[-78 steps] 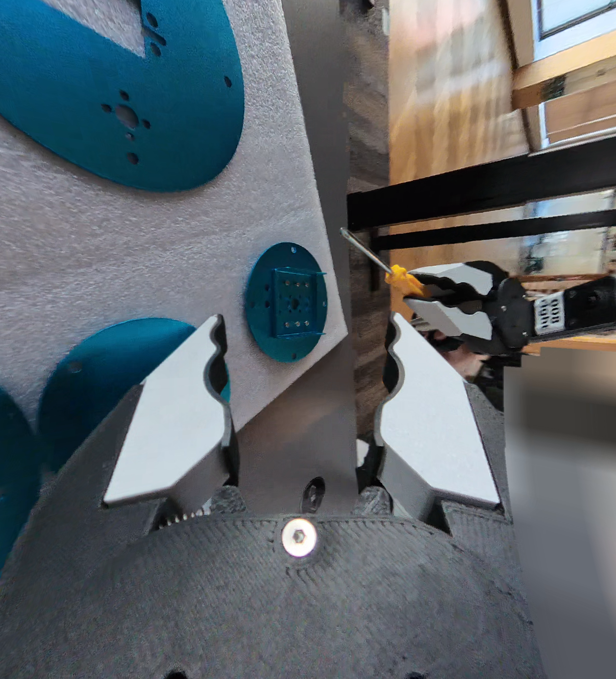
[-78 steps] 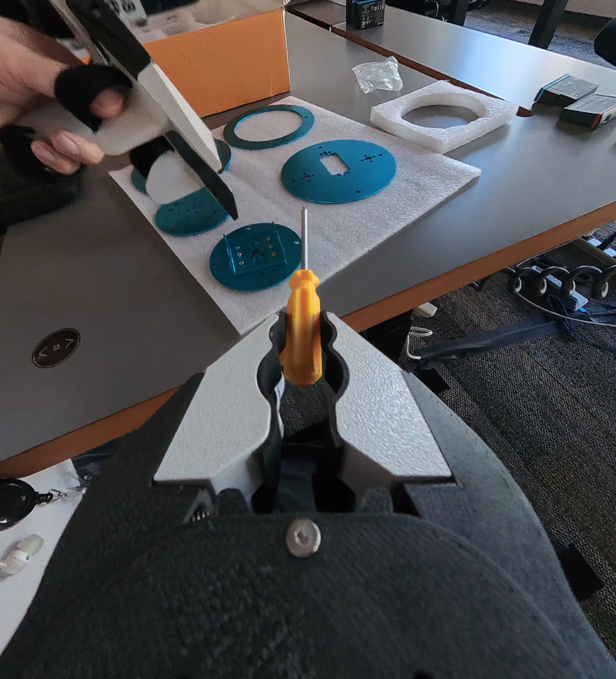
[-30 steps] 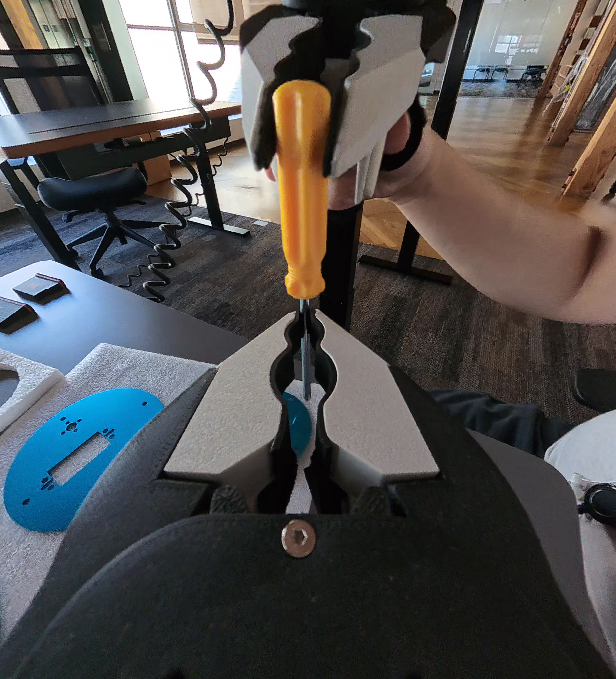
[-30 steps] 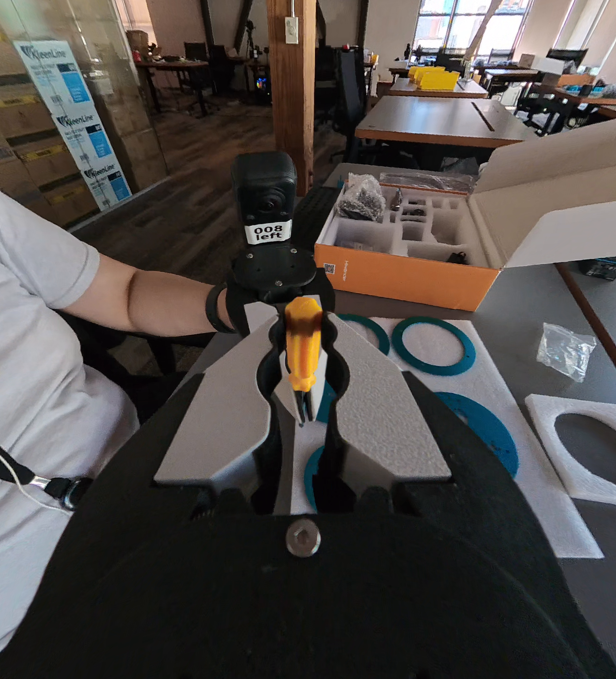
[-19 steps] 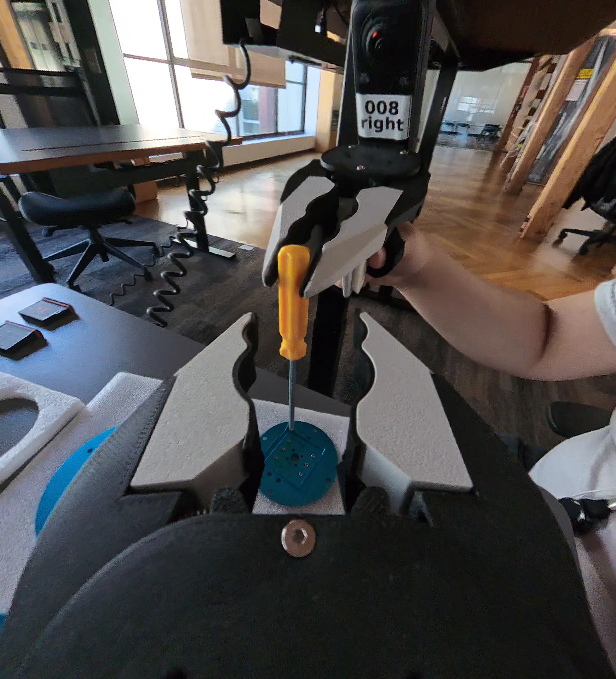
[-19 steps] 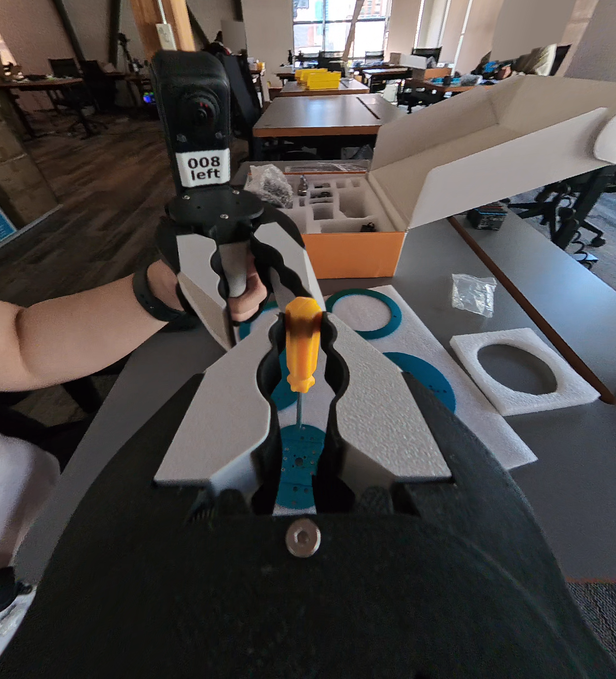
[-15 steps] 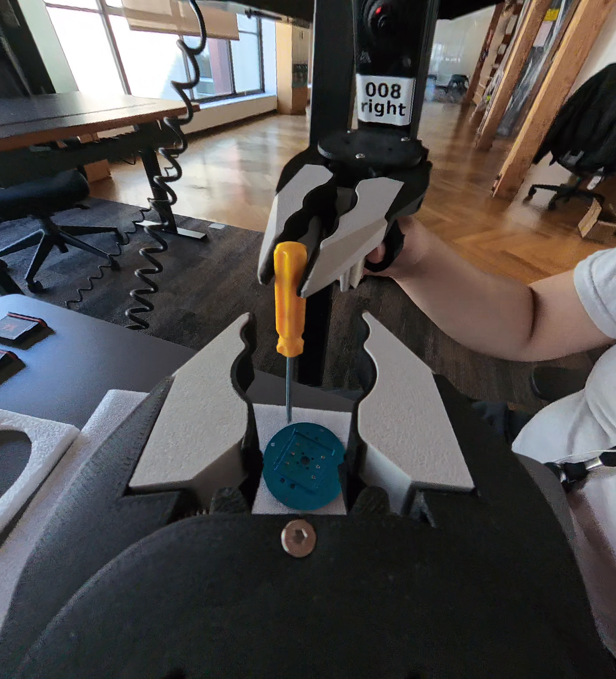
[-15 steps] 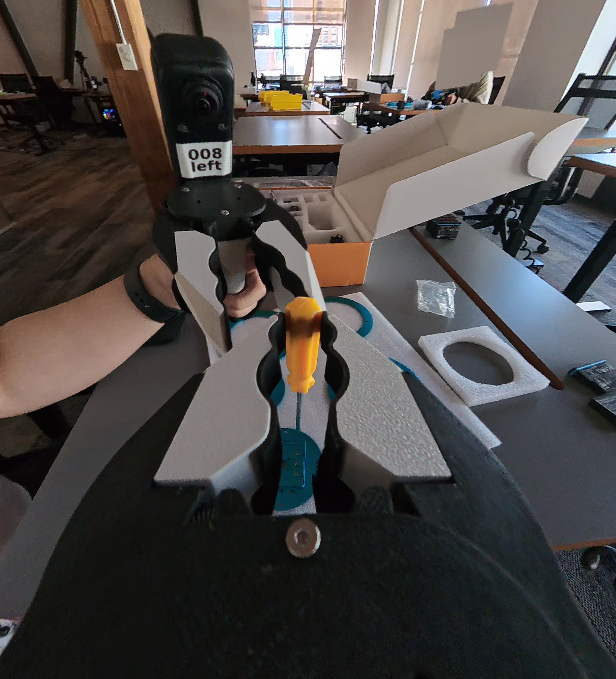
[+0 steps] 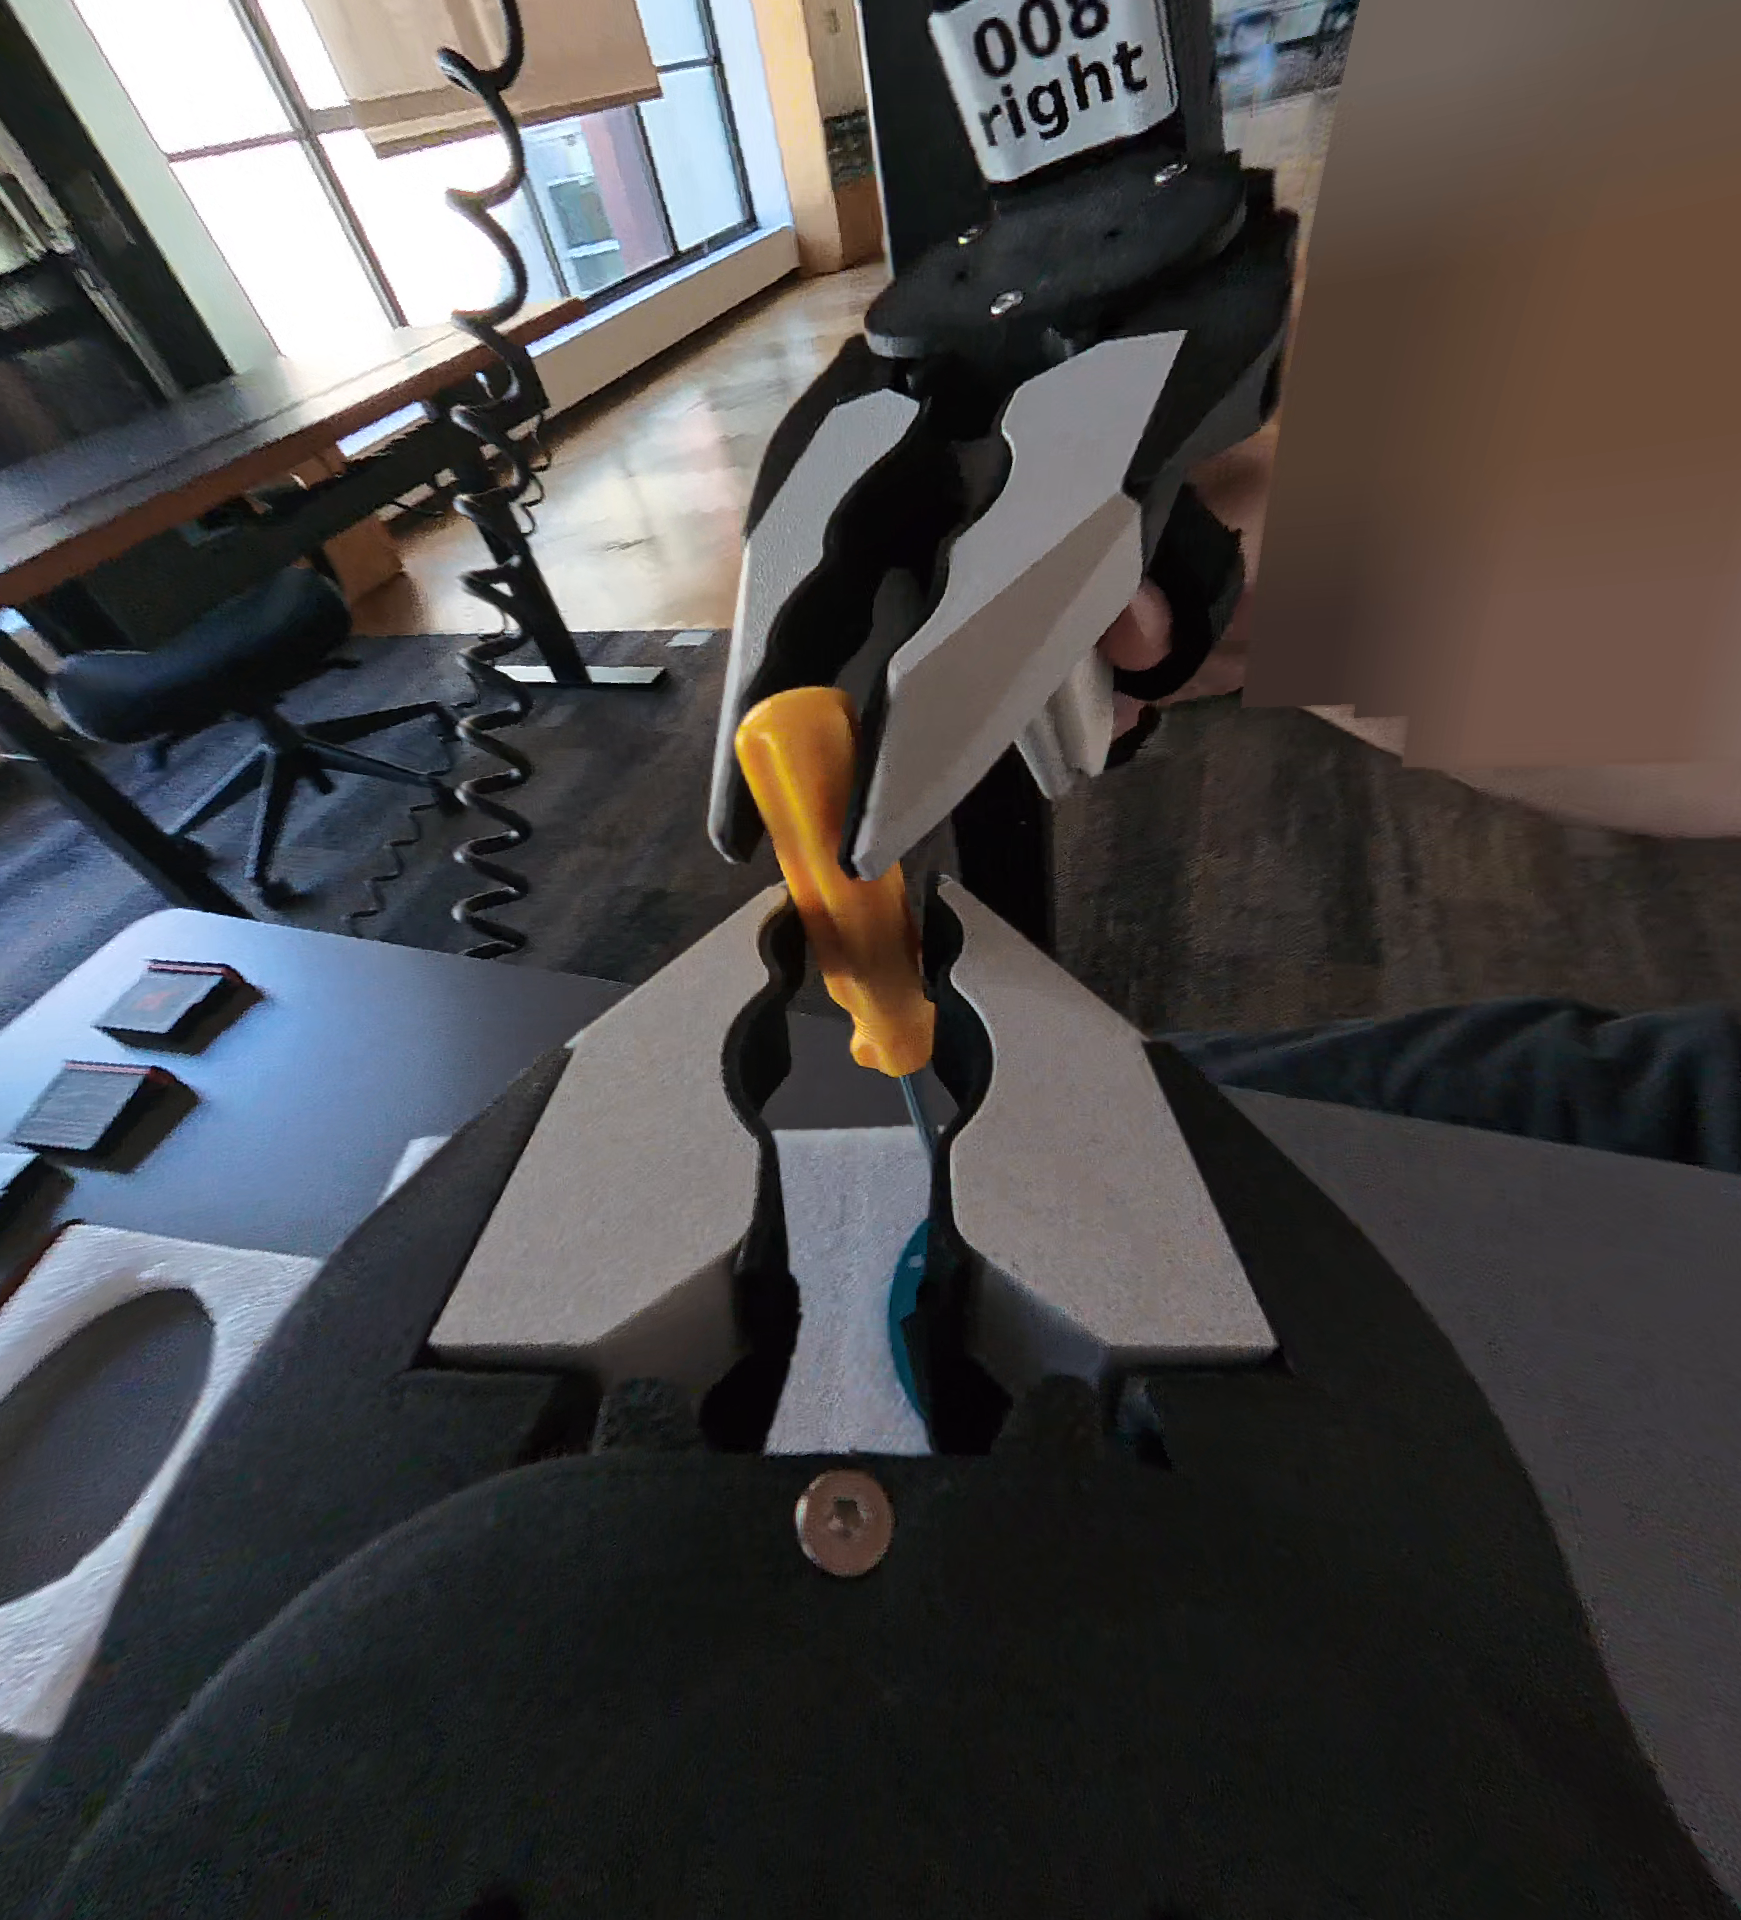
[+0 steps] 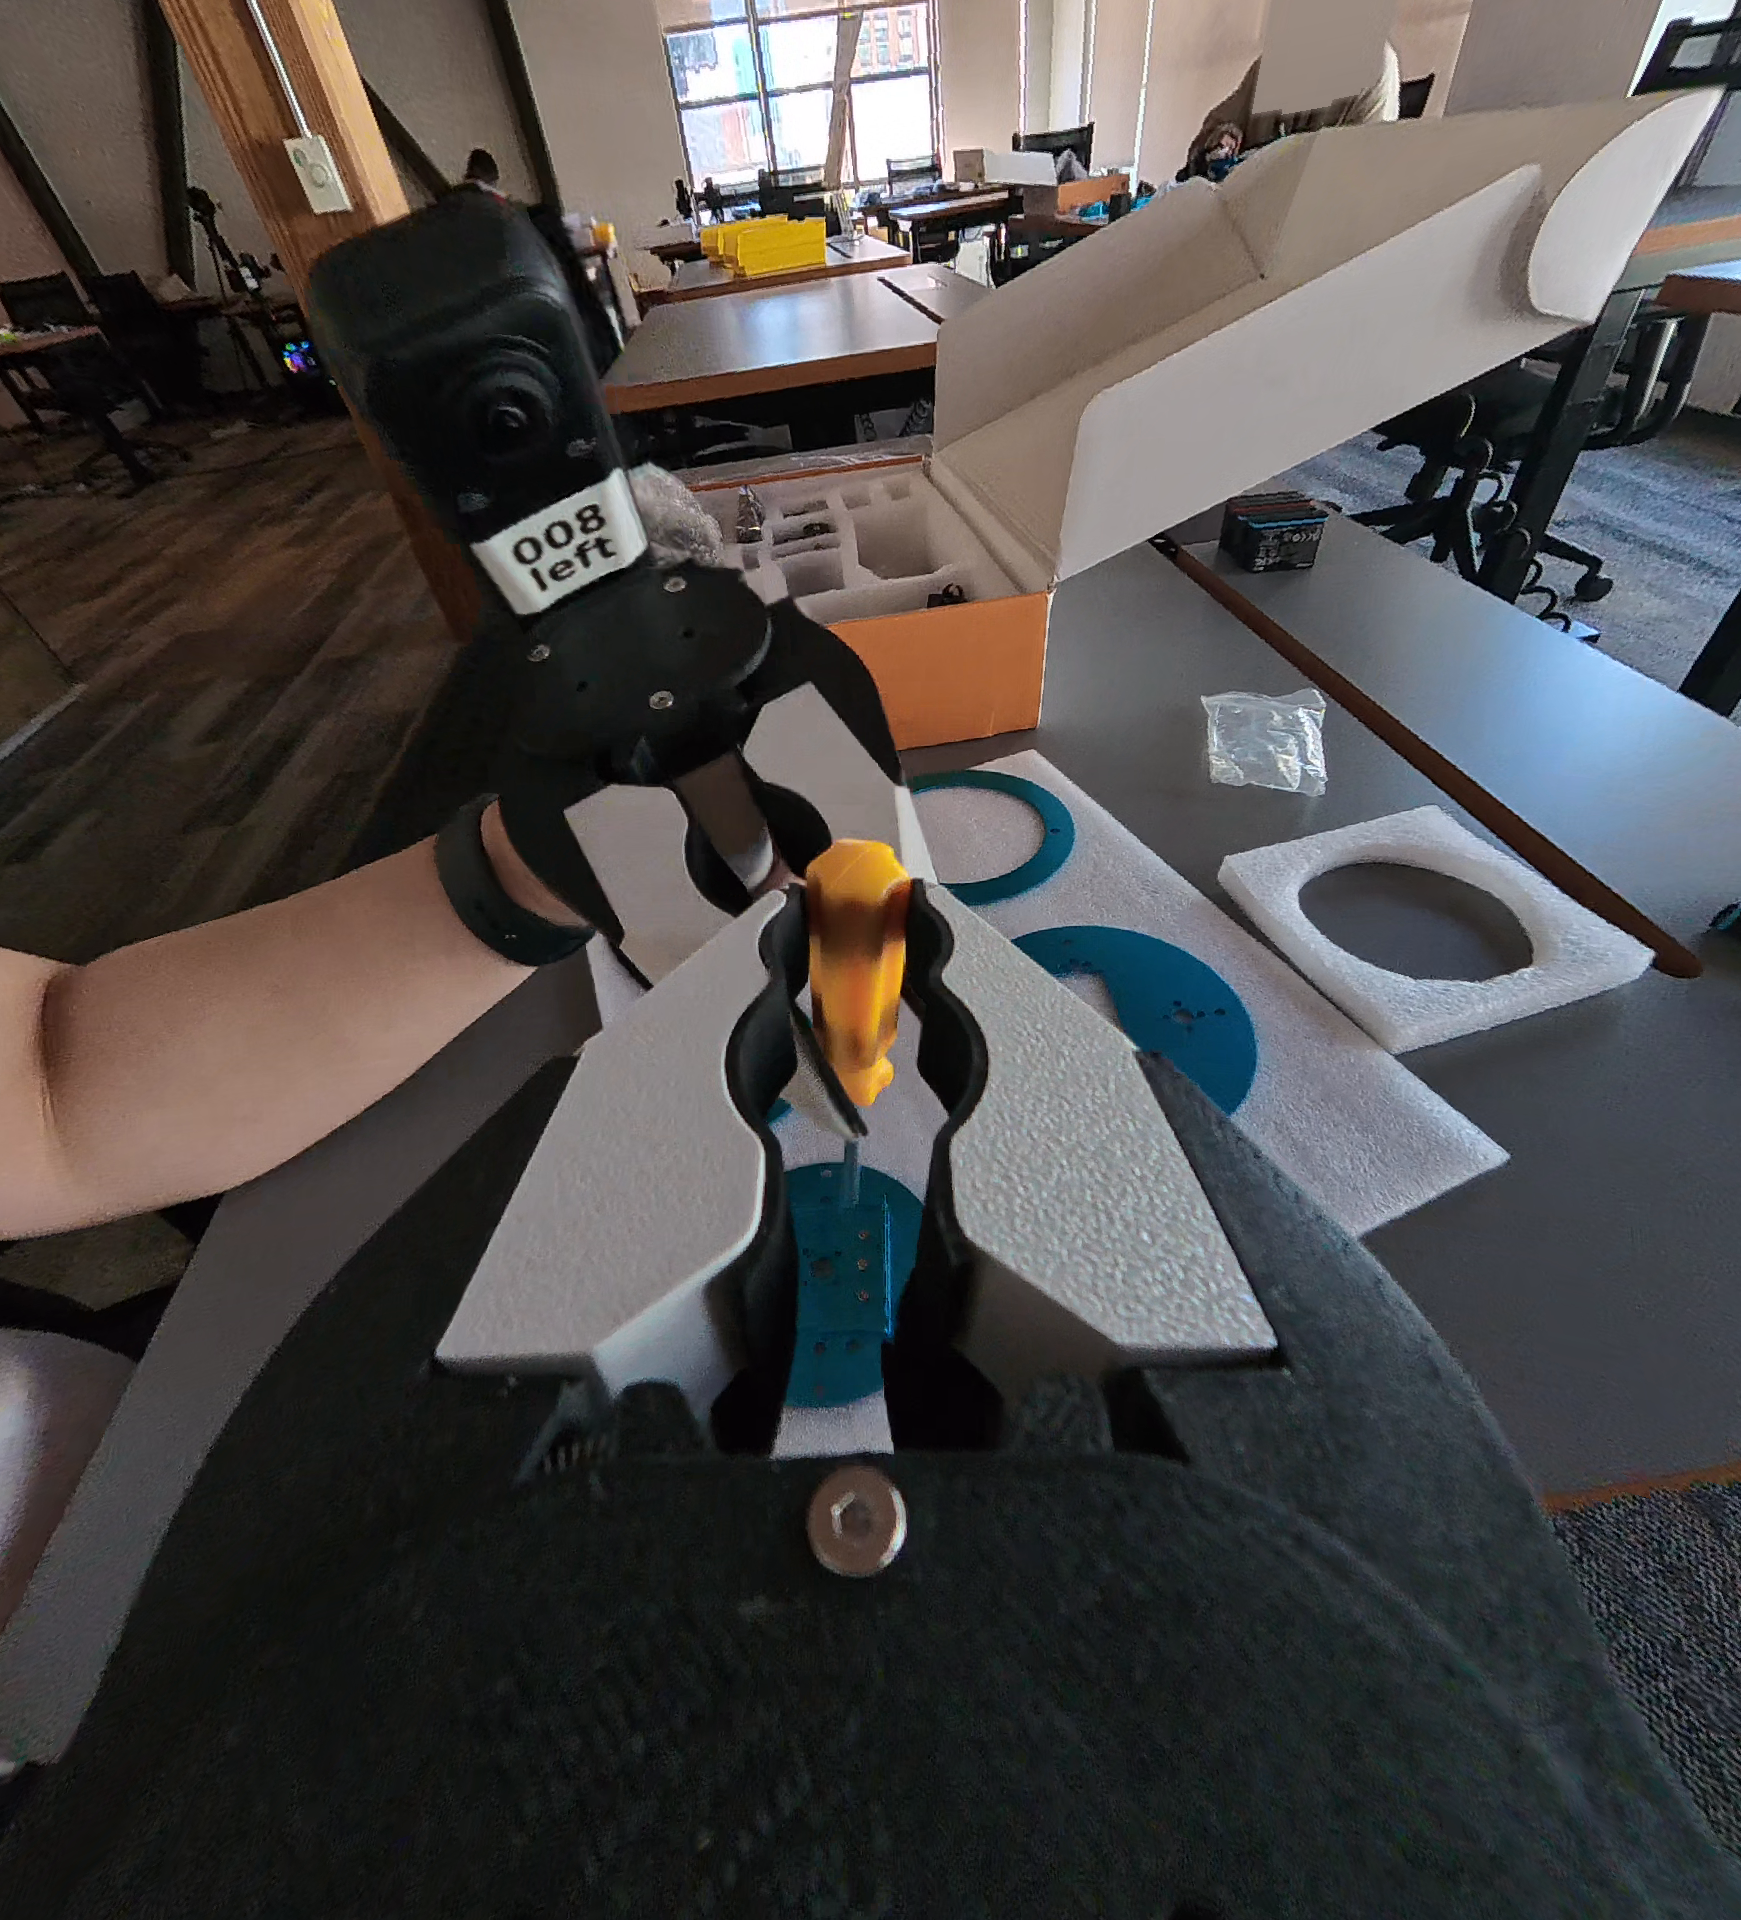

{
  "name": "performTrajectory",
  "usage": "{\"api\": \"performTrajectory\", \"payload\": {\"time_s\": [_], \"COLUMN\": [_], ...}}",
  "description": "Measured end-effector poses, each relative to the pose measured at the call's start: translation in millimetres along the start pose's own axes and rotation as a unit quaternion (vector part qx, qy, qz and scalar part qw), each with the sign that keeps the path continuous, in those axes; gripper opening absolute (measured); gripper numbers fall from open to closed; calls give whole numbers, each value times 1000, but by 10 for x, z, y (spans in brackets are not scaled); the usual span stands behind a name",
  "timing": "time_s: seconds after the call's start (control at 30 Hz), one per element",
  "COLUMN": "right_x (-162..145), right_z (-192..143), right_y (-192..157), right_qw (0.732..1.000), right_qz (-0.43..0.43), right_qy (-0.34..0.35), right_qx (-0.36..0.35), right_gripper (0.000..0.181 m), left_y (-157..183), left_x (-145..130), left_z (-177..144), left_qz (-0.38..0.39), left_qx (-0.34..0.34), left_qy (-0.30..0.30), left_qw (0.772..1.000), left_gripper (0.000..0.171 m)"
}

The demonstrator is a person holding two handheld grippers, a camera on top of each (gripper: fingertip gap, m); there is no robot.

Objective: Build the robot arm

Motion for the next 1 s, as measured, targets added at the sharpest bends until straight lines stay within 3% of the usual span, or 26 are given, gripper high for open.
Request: {"api": "performTrajectory", "payload": {"time_s": [0.1,0.3,0.47,0.5,0.57,0.73,0.87,0.93,1.0], "right_x": [-15,-59,23,36,53,97,275,417,534], "right_z": [58,168,188,189,193,212,223,225,254], "right_y": [29,53,15,14,15,26,48,15,-15], "right_qw": [1000,999,998,997,996,992,972,955,929], "right_qz": [17,8,-2,-1,-2,-24,-64,-120,-186], "right_qy": [6,-39,-65,-70,-81,-120,-195,-225,-274], "right_qx": [22,20,27,30,30,39,112,154,167], "right_gripper": [17,17,17,17,17,17,27,43,43], "left_y": [-2,-51,-56,-53,-31,-70,-49,-58,-85], "left_x": [-23,-173,-179,-179,-192,-204,-204,-215,-223], "left_z": [-50,-66,-91,-81,-62,-77,-77,-91,-125], "left_qz": [-3,-27,-44,-41,-31,-45,-25,-37,-46], "left_qx": [9,-13,-30,-23,-30,-40,-37,-48,-49], "left_qy": [33,21,50,48,35,20,21,26,36], "left_qw": [999,999,997,998,998,998,999,998,997], "left_gripper": [22,18,20,27,19,16,16,15,15]}}
Point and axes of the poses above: each gripper's, where its closed fingertips meet, z out along the fingers, x out of its top, y = z × x across the jaws, the point moved 10 cm from there along -z, back along the fingers, and after that the axes turned 5 degrees about x, right-handed, at the moved point
